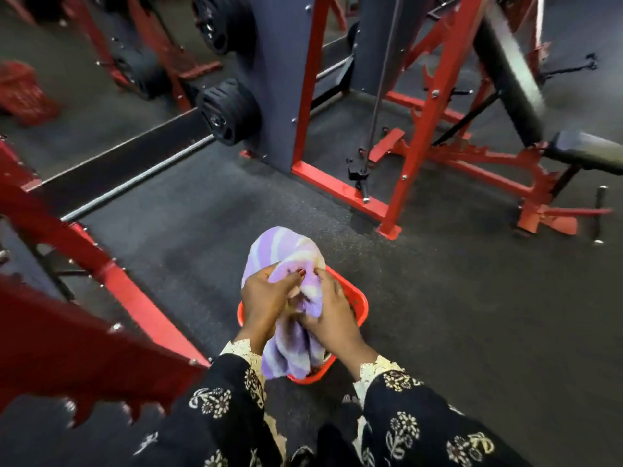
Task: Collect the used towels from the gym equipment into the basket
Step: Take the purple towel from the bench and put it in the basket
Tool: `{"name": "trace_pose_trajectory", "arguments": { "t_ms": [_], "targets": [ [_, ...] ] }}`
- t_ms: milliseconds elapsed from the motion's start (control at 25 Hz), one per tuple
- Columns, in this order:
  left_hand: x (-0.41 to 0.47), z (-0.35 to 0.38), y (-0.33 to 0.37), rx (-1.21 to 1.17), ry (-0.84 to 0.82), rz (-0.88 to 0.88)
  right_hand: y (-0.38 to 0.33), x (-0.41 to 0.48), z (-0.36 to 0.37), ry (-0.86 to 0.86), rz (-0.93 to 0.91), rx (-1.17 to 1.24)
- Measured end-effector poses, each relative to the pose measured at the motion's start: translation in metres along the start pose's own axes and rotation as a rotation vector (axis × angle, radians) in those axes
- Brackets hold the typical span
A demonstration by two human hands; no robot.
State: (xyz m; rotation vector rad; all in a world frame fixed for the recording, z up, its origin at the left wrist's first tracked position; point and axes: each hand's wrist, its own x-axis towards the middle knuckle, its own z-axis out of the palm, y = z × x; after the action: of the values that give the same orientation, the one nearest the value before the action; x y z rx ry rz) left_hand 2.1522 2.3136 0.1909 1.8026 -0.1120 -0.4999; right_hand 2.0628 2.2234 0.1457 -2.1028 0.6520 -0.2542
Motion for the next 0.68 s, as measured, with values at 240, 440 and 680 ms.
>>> {"name": "trace_pose_trajectory", "arguments": {
  "t_ms": [240, 440, 680],
  "targets": [
    [0.088, 0.052, -0.042, 0.181, 0.013, -0.046, 0.073, 0.106, -0.009, -0.283, 0.059, -0.043],
    [0.150, 0.081, -0.126, 0.390, -0.223, -0.200, 0.150, 0.157, 0.028, -0.474, 0.188, -0.156],
    [0.173, 0.092, -0.202, 0.507, -0.139, -0.299, 0.214, 0.164, 0.066, -0.575, 0.338, -0.229]
  ]
}}
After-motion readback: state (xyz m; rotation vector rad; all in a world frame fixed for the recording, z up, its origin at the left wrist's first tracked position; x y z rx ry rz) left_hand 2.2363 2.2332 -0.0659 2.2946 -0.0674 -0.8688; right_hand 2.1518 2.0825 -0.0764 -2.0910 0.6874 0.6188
